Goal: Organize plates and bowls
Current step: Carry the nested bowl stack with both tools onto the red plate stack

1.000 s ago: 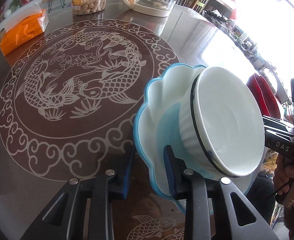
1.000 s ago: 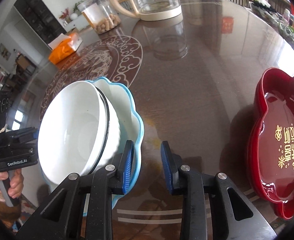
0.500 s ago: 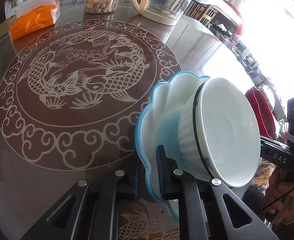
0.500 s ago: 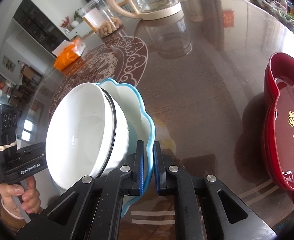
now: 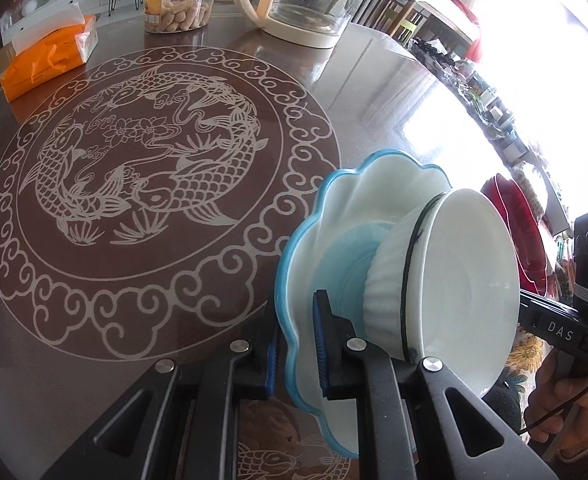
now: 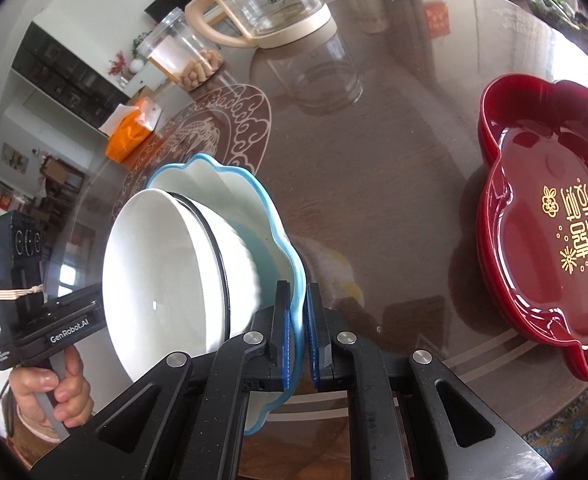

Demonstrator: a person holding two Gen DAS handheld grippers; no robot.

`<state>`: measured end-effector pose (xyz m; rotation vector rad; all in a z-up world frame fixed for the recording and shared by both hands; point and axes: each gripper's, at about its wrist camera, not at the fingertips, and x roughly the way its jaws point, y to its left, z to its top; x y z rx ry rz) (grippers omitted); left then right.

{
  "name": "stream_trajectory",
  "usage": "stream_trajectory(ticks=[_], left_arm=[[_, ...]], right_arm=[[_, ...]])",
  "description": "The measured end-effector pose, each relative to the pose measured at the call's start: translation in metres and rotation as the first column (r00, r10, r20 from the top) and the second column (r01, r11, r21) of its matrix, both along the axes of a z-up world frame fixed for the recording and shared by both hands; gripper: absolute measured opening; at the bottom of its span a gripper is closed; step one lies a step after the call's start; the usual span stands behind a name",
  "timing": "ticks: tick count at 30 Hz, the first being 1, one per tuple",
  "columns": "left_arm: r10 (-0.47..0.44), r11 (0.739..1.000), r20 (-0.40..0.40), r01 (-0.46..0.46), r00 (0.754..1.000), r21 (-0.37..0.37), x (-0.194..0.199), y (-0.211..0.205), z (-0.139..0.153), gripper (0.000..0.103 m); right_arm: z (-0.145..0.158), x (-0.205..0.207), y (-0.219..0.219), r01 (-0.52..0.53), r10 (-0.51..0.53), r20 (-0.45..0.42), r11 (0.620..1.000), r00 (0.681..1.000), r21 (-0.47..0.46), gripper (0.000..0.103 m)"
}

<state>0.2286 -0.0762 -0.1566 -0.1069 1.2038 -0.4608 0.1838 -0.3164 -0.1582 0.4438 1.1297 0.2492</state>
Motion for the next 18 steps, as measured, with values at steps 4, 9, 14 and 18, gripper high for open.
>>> stream_trajectory(ticks=[4, 9, 14, 18], left_arm=[[-0.010, 1.000, 0.003, 0.010, 1.000, 0.018, -0.004, -0.002, -0.007, 0.014], [-0.019, 1.000, 0.055, 0.018, 0.998, 0.022, -0.012, 0.001, -0.003, 0.014], [-0.030, 0.999, 0.087, 0.029, 0.996, 0.019, -0.024, 0.004, 0.002, 0.015], [-0.026, 0.999, 0.101, 0.023, 0.995, 0.039, -0.027, 0.002, 0.003, 0.015]], right_arm=[[-0.005, -0.003, 0.000, 0.001, -0.001, 0.008, 1.000, 1.000, -0.010, 0.010], [-0.006, -0.008, -0.001, 0.014, -0.013, 0.046, 1.000, 0.999, -0.016, 0.012], [-0.005, -0.027, 0.001, 0.054, -0.053, 0.091, 0.998, 0.994, -0.011, 0.020], [-0.008, -0.032, -0.003, 0.085, -0.087, 0.076, 0.996, 0.993, 0.023, 0.022]])
